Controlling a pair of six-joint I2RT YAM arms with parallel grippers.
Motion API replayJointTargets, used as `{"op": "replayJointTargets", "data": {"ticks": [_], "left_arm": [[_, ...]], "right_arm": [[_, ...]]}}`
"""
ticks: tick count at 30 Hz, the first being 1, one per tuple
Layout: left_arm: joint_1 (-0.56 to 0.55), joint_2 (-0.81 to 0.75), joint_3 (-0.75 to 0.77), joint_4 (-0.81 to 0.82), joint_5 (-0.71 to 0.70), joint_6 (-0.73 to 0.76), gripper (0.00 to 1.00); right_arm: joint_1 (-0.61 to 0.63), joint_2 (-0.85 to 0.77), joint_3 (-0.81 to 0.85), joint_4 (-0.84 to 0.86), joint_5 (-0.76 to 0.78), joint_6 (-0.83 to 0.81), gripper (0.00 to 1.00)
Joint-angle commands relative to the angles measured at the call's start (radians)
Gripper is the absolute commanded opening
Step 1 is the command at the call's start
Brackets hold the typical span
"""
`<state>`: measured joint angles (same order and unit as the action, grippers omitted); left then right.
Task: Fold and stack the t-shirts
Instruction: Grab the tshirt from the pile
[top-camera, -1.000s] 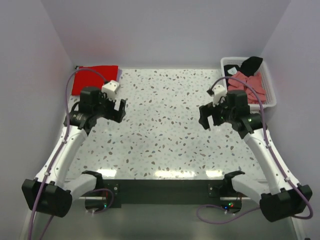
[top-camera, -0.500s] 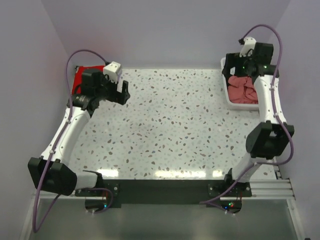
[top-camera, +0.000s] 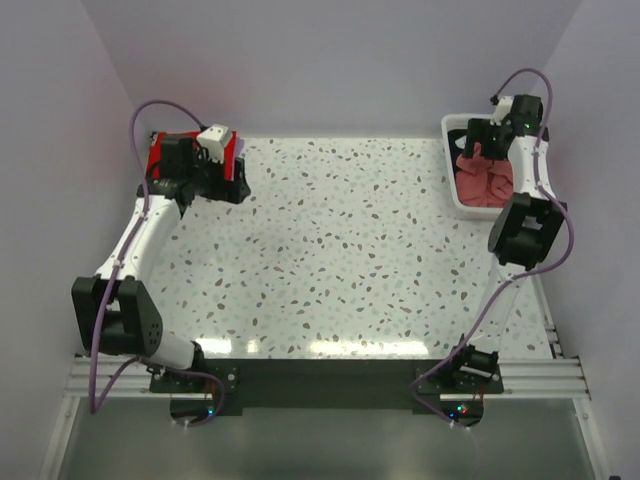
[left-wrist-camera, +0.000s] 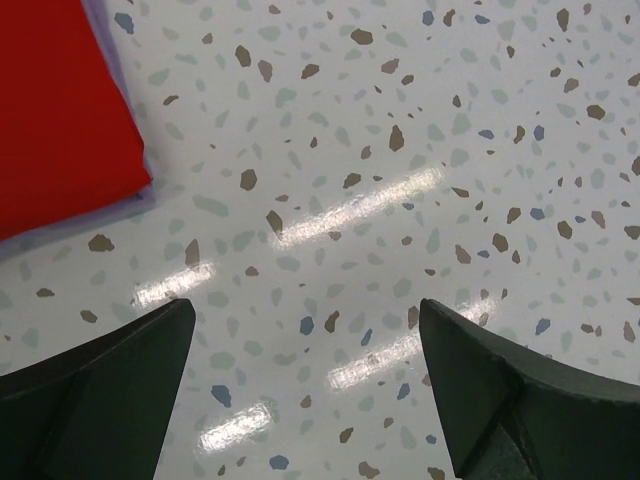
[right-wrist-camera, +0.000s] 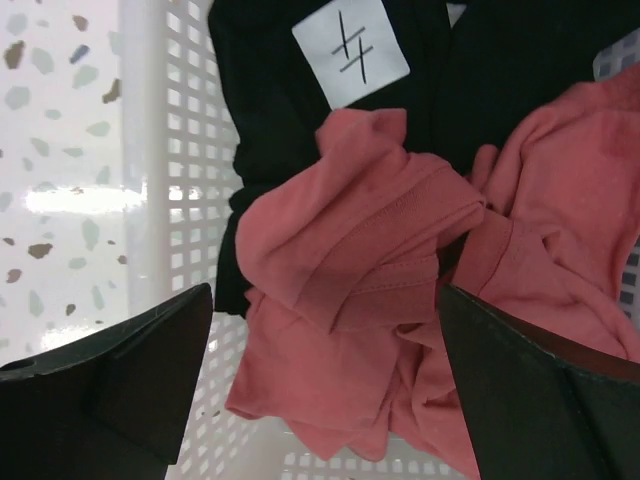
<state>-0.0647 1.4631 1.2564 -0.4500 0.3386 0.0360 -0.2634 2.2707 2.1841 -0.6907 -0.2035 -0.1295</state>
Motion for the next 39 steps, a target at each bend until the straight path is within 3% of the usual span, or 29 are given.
{"op": "replayJointTargets", "data": {"ticks": [1,17,25,29,30,32,33,36,39], "left_arm": [[0.042,0.023,0.031,0.039,0.052,-0.016,1.00],[0.054,0.103,0.001,0.071,0.108,-0.028,1.00],[0.055,0.109,-0.003,0.060,0.103,-0.025,1.00],[0.059,0.098,-0.014,0.056,0.103,-0.022,1.00],[0.059,0.092,-0.014,0.054,0.105,-0.019,1.00],[0.059,0.082,-0.020,0.053,0.106,-0.018,1.00],[0.059,0.077,-0.022,0.053,0.106,-0.015,1.00],[0.060,0.056,-0.031,0.051,0.114,-0.015,1.00],[0.060,0.028,-0.048,0.056,0.123,-0.013,1.00]], "right_arm": [[-0.008,-0.007,0.031,0.022,0.081,0.001,0.99],[-0.074,-0.005,-0.054,-0.035,0.131,-0.078,0.96],[-0.074,0.078,-0.049,-0.075,0.122,-0.058,0.88],[-0.077,0.061,-0.067,-0.076,0.090,-0.042,0.64],[-0.077,0.055,-0.069,-0.081,0.064,-0.042,0.49],[-0.086,0.023,-0.076,-0.092,0.036,-0.042,0.34],[-0.088,0.006,-0.086,-0.090,0.021,-0.041,0.18],[-0.097,-0.115,-0.156,-0.052,-0.025,-0.024,0.00],[-0.099,-0.269,-0.245,0.017,-0.054,-0.012,0.00]]}}
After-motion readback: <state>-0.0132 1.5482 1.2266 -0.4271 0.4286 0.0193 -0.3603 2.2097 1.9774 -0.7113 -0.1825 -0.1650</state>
